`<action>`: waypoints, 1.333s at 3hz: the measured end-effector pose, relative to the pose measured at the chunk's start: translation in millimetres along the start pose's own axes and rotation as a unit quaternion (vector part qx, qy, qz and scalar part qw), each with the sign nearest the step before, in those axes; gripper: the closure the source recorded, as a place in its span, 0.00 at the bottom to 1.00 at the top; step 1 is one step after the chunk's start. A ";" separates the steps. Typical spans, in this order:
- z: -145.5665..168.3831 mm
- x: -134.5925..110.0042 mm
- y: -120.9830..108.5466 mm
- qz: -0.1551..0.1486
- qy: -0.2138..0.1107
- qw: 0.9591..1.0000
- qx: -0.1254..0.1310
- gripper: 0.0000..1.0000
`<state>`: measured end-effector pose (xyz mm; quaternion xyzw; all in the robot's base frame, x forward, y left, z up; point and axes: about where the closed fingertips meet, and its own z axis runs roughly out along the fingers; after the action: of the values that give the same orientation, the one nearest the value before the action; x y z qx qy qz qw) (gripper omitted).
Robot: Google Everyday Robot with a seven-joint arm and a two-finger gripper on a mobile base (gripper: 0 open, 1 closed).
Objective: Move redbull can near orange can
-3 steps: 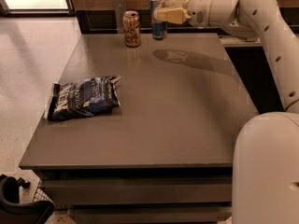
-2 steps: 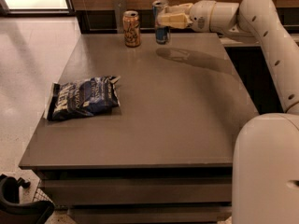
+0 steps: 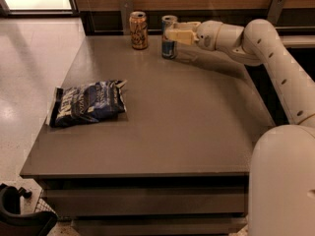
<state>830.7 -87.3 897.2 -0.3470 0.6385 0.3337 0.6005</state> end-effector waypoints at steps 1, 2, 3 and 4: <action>5.2 0.8 2.9 0.001 -0.001 1.000 -0.004 0.75; 8.6 1.3 4.8 0.002 -0.001 1.000 -0.006 0.46; 11.4 1.6 6.3 0.002 -0.001 1.000 -0.008 0.23; 15.8 2.1 8.8 0.003 -0.001 1.000 -0.012 0.00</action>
Offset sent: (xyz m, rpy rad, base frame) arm 0.0002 0.0033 -0.0009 0.0031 0.0005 0.0039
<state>831.7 -69.3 894.3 -0.3518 0.6348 0.3432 0.5962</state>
